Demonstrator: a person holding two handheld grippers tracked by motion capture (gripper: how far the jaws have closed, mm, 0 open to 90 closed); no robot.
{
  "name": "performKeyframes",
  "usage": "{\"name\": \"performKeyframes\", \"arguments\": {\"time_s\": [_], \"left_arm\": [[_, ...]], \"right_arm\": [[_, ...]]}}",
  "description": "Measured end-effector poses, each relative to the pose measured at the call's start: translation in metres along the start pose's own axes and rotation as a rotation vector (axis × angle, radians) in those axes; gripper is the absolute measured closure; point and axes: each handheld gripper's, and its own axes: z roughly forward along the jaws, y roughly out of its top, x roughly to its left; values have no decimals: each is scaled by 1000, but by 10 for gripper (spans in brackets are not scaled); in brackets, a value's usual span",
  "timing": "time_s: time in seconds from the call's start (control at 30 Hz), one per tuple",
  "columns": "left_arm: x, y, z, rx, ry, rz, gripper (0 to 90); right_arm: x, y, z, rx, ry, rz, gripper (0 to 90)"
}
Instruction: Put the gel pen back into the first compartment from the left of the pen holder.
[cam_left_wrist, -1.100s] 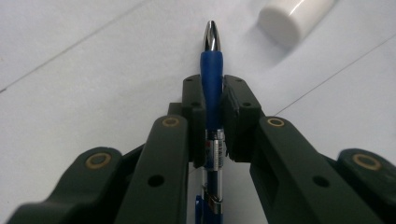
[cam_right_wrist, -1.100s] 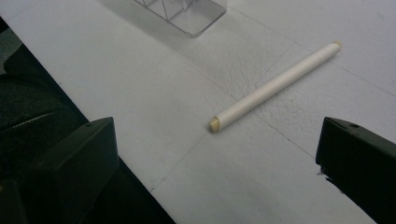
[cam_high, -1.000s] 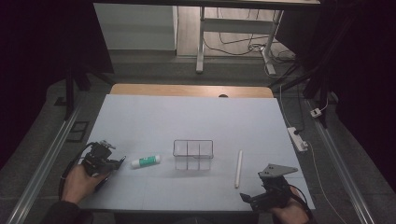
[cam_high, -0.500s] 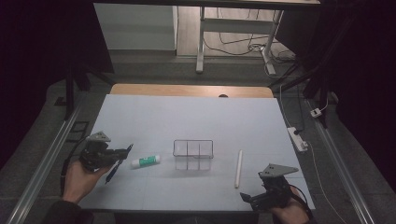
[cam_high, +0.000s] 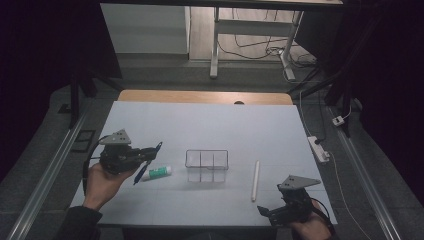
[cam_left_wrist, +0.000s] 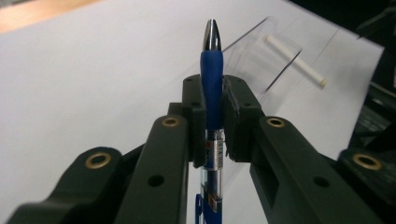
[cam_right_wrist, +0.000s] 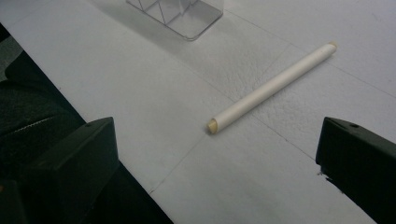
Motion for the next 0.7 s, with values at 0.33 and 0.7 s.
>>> {"name": "performKeyframes", "arguments": {"time_s": [0.33, 0.7], "left_arm": [[-16, 33, 31, -57, -48, 71, 795], [-20, 57, 60, -124, -94, 75, 795]], "right_arm": [[-1, 0, 0, -1, 4, 0, 0], [-1, 0, 0, -1, 8, -1, 0]]}}
